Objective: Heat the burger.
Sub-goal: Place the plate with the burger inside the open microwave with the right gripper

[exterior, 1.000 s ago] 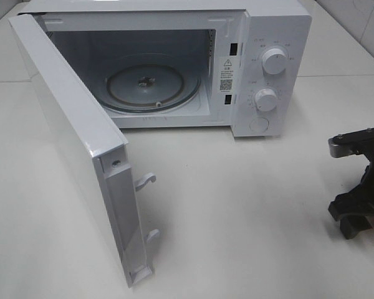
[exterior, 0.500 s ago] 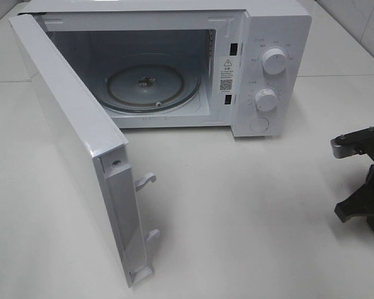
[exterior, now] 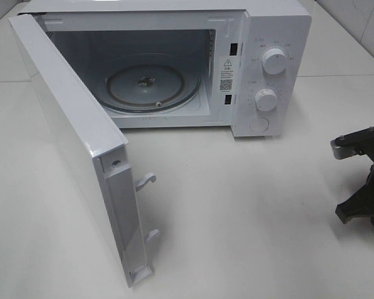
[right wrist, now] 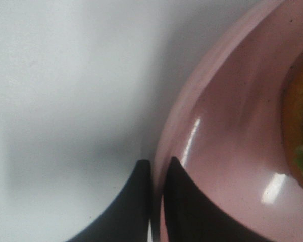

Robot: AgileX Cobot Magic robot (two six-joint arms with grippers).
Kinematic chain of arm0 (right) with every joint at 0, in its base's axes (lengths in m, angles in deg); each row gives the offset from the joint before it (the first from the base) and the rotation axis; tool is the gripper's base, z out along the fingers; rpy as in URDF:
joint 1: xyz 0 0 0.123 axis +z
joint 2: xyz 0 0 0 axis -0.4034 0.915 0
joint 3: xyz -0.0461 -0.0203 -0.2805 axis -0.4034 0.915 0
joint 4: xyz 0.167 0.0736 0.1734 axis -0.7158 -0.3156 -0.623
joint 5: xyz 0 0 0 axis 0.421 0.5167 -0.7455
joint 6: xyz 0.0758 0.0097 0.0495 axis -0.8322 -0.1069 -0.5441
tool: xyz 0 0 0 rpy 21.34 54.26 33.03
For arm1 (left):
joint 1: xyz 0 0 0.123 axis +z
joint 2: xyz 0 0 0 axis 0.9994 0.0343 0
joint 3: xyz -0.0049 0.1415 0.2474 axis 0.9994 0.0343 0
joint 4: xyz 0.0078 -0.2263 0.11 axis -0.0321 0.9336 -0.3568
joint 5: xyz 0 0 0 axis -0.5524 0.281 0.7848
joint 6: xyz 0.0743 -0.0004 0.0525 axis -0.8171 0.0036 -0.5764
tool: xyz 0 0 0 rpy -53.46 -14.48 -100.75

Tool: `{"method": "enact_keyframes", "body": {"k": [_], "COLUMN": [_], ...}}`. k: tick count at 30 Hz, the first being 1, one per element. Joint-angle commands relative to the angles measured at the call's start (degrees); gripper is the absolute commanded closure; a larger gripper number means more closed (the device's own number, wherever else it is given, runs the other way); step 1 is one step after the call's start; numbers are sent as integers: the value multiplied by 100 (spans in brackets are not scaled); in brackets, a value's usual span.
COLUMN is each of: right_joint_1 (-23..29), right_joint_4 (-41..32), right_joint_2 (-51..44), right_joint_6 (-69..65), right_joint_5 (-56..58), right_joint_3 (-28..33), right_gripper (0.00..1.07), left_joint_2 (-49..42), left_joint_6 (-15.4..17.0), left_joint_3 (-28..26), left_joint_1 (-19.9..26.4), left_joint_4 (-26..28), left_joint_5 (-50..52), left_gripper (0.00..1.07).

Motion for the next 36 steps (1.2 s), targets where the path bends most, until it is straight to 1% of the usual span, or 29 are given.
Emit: {"method": "enact_keyframes", "body": {"k": [1, 3, 9, 11, 14, 16, 18, 19, 22, 24, 29, 30, 36], "right_joint_1": [86, 252, 424, 613, 670, 888, 940, 1049, 1106, 1306, 1507, 1633, 1937], "right_joint_4": [275, 642, 865, 1049, 1089, 1289, 1335, 1432, 1473, 1518, 1587, 1610, 1616], "right_joint_2": [-74, -235, -476, -739, -785, -945, -985, -1049, -1083, -1243, -1427, -1501, -1690], "right_joint_6": [-344, -682, -882, -980, -997, -1117, -1186, -1289, -1318, -1335, -1427, -1438, -1438], "right_joint_5": [155, 355, 493, 693, 745, 985, 1043, 1140, 1197, 1329, 1524, 1610, 1776], "right_joint_3": [0, 0, 0, 0, 0, 0, 0, 0, 0, 0, 0, 0, 6], "right_gripper": [107, 107, 107, 107, 107, 107, 107, 107, 107, 107, 107, 107, 107], "left_joint_2": [-63, -63, -63, -63, -63, -63, -63, -63, -63, -63, -63, -63, -63], "left_joint_6": [-6, -6, -6, -6, -6, -6, -6, -6, -6, -6, -6, -6, -6], "left_joint_3": [6, 6, 6, 6, 6, 6, 6, 6, 6, 6, 6, 6, 6], "left_joint_1": [0, 0, 0, 0, 0, 0, 0, 0, 0, 0, 0, 0, 0], "left_joint_4": [17, 17, 17, 17, 17, 17, 17, 17, 17, 17, 17, 17, 17], "left_joint_5": [97, 97, 97, 97, 97, 97, 97, 97, 97, 97, 97, 97, 97], "left_gripper": [7, 7, 7, 7, 7, 7, 7, 7, 7, 7, 7, 7, 7]}}
